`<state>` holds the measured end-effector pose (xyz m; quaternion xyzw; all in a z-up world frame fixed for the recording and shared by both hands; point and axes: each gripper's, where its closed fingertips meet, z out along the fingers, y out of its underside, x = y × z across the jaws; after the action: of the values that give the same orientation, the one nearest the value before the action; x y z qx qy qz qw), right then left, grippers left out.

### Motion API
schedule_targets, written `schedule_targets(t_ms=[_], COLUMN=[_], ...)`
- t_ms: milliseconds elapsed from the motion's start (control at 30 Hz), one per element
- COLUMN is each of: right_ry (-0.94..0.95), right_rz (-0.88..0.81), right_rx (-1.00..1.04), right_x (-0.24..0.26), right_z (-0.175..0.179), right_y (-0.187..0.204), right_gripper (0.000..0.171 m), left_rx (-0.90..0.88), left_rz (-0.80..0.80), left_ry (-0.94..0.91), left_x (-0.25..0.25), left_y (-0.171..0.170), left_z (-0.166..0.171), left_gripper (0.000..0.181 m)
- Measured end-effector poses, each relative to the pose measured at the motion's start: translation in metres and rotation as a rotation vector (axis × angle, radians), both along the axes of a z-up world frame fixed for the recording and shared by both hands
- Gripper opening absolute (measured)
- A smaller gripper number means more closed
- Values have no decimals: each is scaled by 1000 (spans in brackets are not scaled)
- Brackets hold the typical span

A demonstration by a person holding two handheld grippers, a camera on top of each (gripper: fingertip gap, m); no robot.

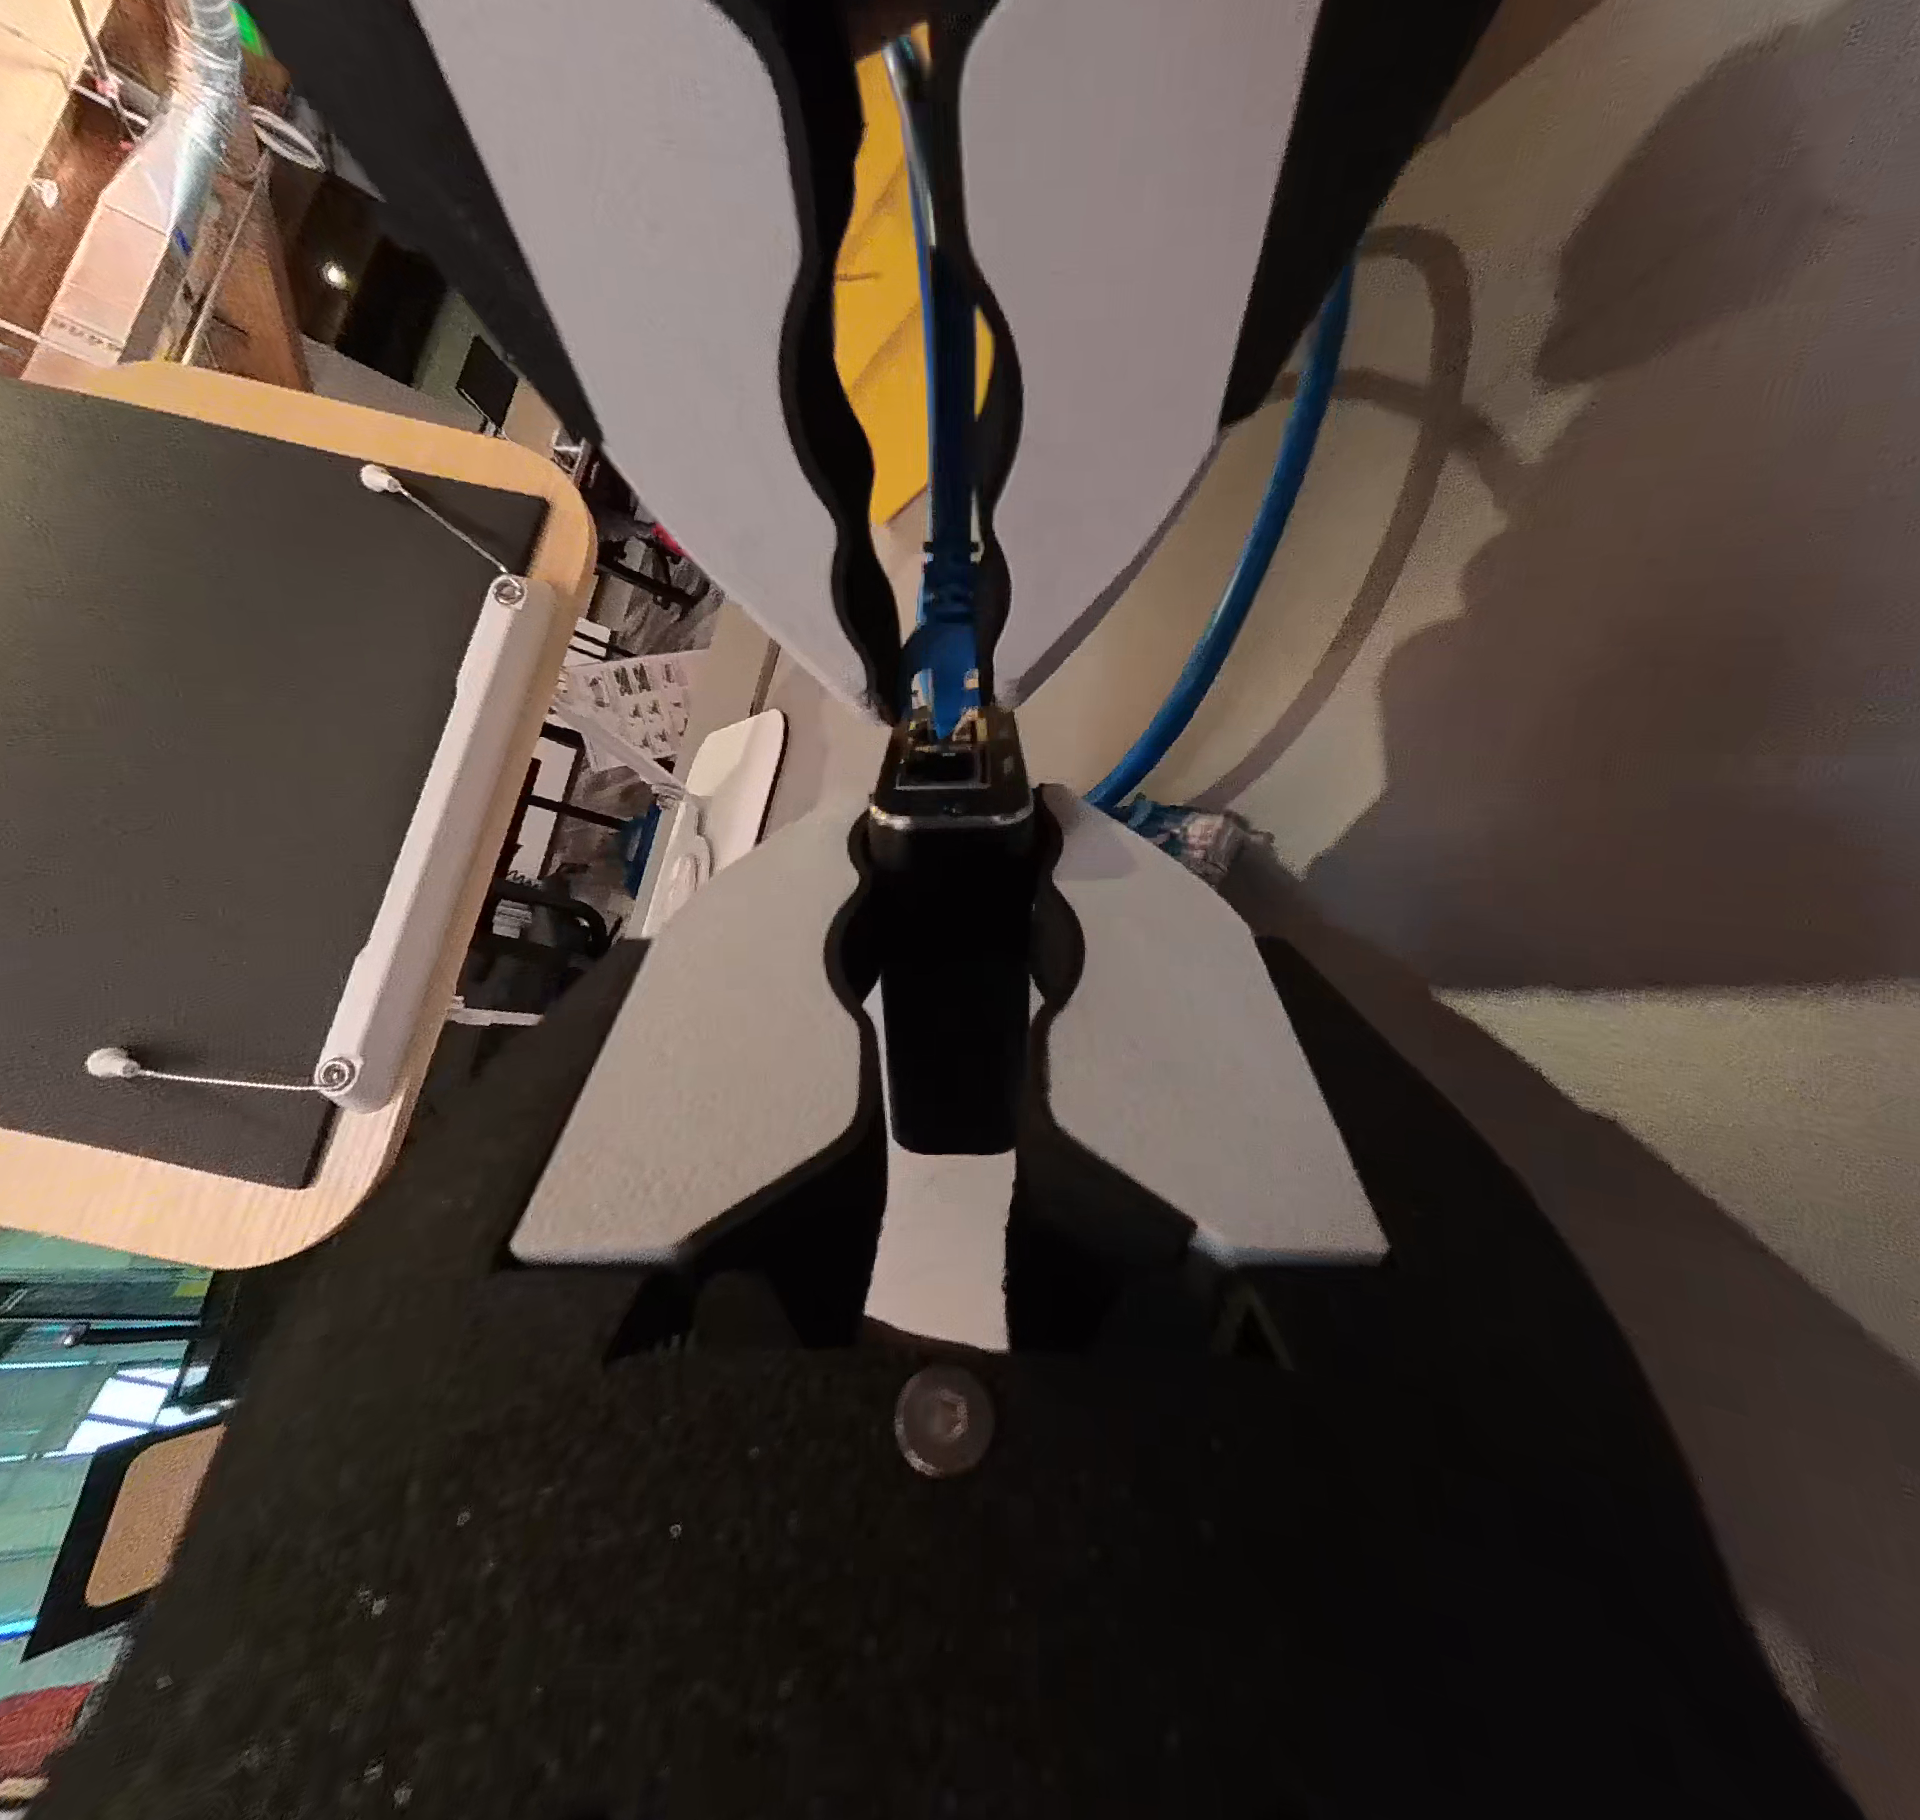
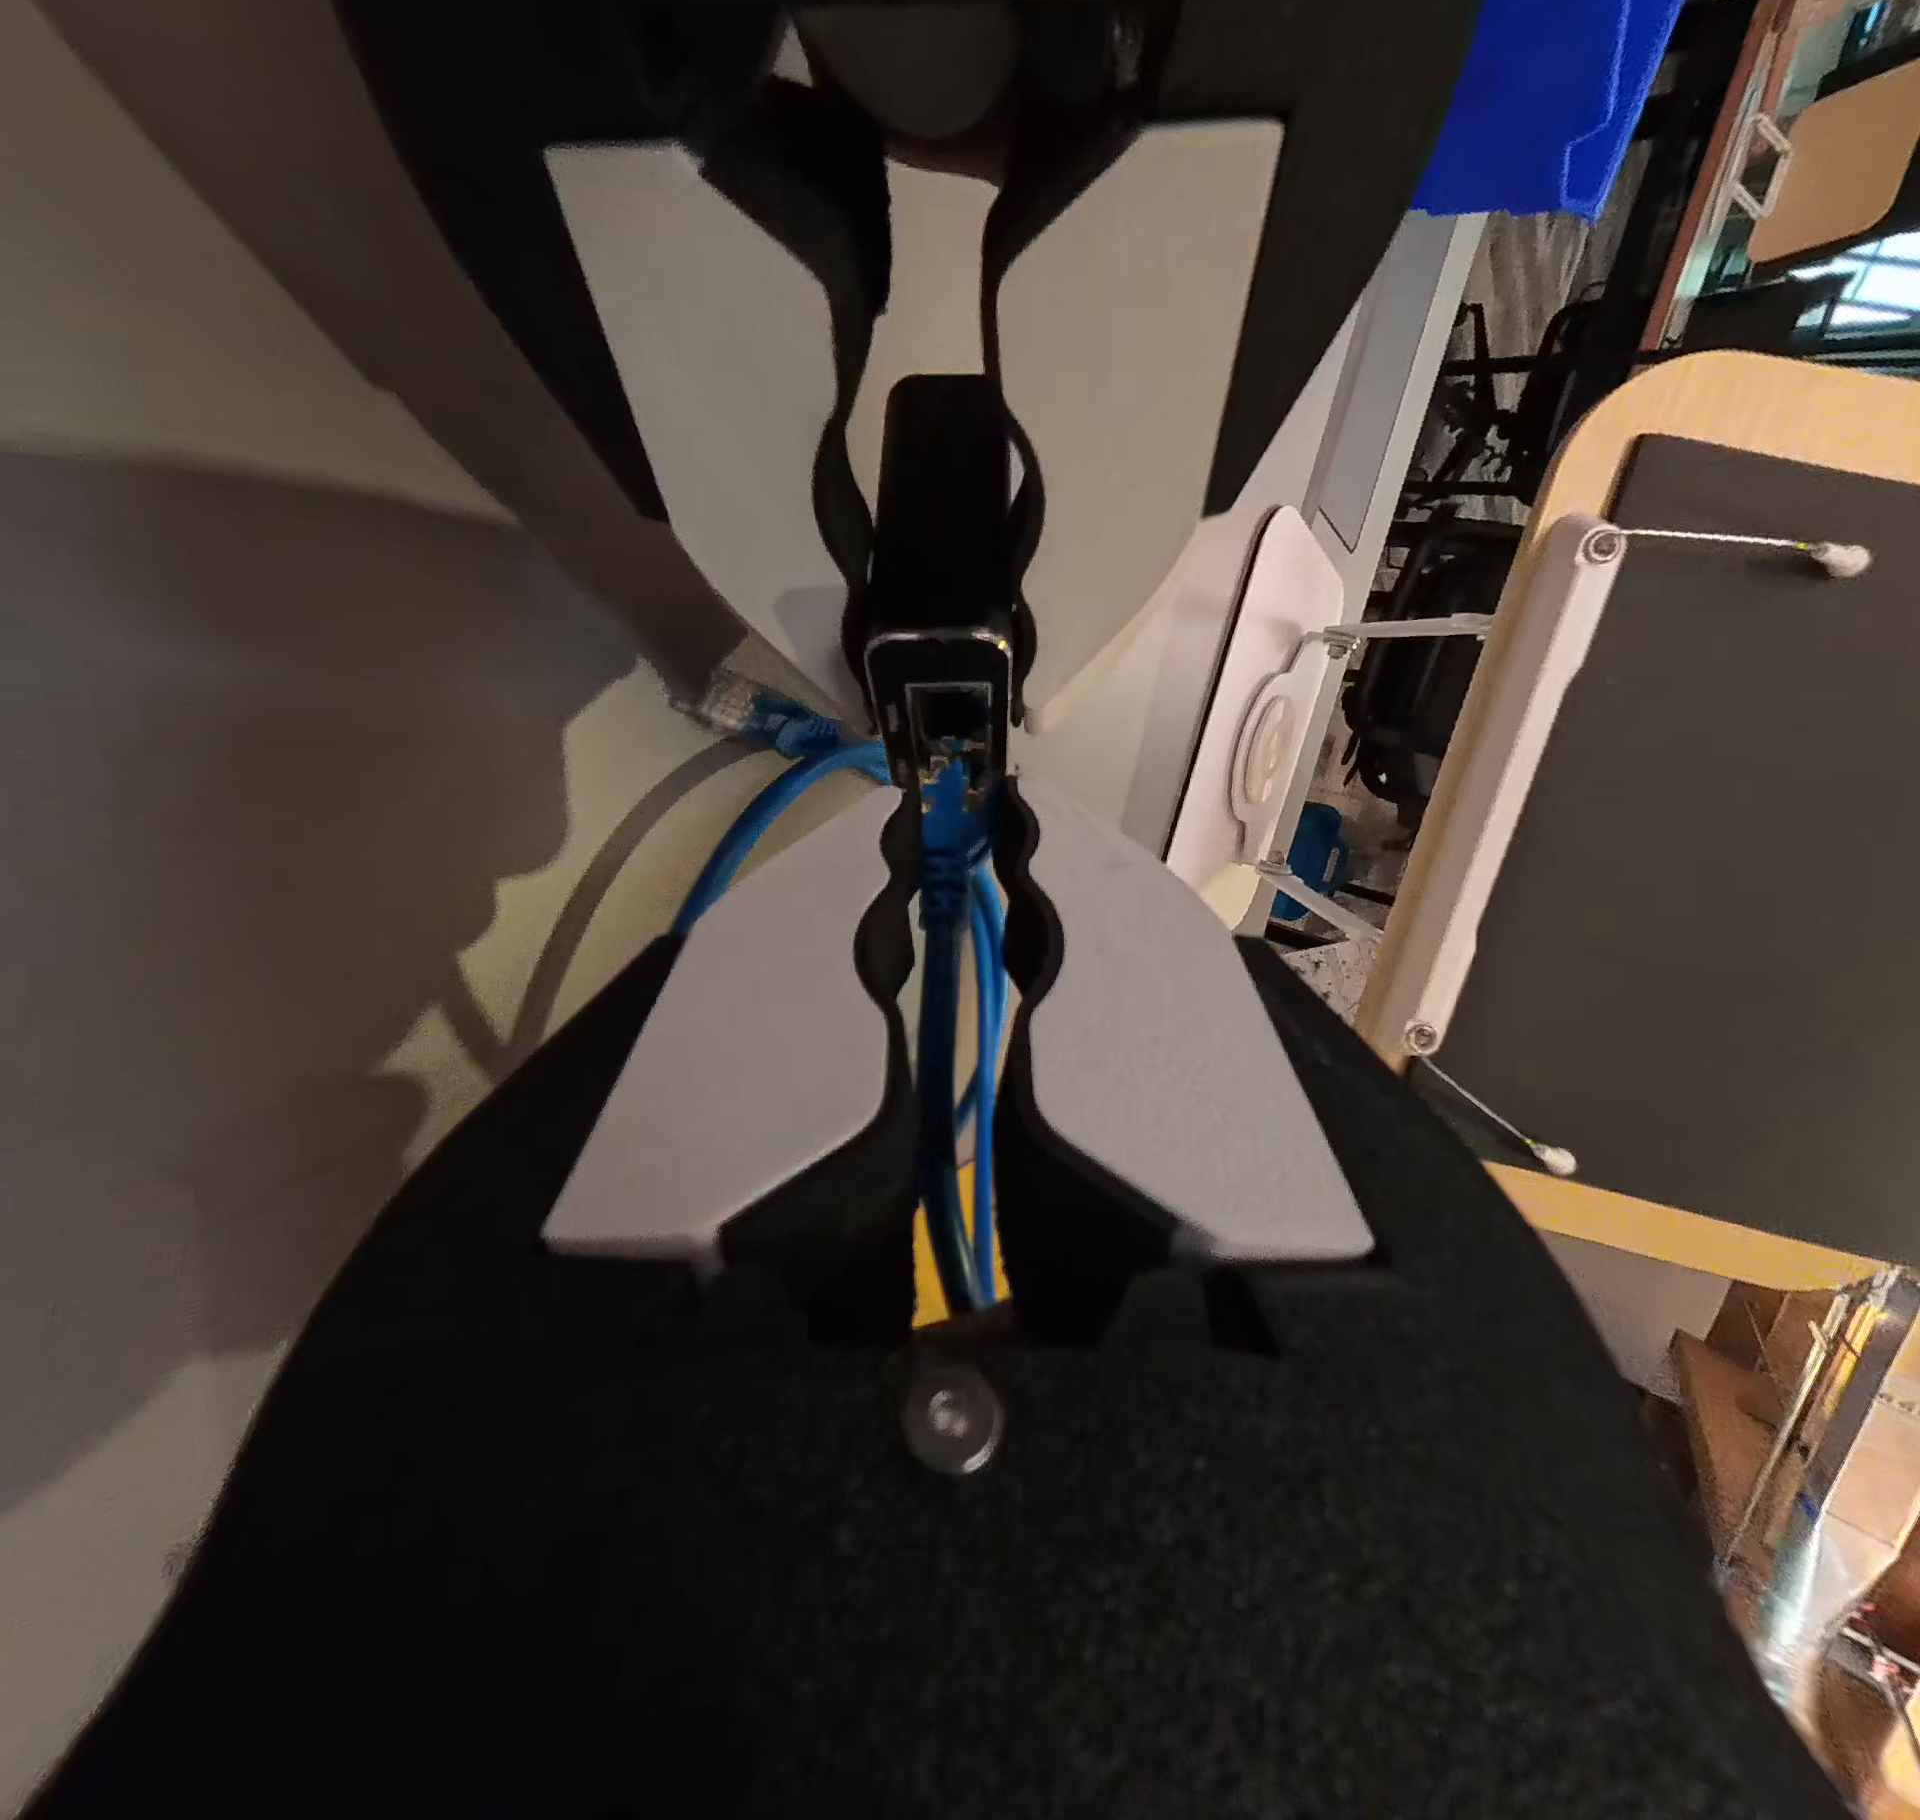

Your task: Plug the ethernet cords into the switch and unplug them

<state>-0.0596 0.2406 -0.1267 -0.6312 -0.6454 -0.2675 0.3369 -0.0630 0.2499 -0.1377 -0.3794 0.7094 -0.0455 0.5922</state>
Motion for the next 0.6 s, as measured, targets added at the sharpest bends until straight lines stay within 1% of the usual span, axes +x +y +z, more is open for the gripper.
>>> schedule_targets(t_ms=[100, 233, 400, 467, 533, 600], right_ry=[12, 115, 169, 157, 96, 71], right_rz=[0, 15, 27, 28, 40, 33], right_rx=[24, 25, 13, 30, 79, 77], right_x=[0, -3, -4, -4, -4, -3], right_z=[2, 18, 26, 28, 28, 23], right_y=[-1, -5, -10, -13, -14, -15], right_gripper=[12, 12, 12, 12, 12, 11], left_rx=[-17, 2, -15, -36, -43, -8], left_rz=[3, -21, -46, -46, -49, -28], left_ry=[-21, -77, -105, -107, -99, -88], left_x=[0, -1, -2, -2, -1, 0], left_y=[1, -2, -6, -8, -9, -10], left_z=[3, 18, 26, 28, 27, 23], left_gripper=[25, 26, 26, 26, 26, 25])
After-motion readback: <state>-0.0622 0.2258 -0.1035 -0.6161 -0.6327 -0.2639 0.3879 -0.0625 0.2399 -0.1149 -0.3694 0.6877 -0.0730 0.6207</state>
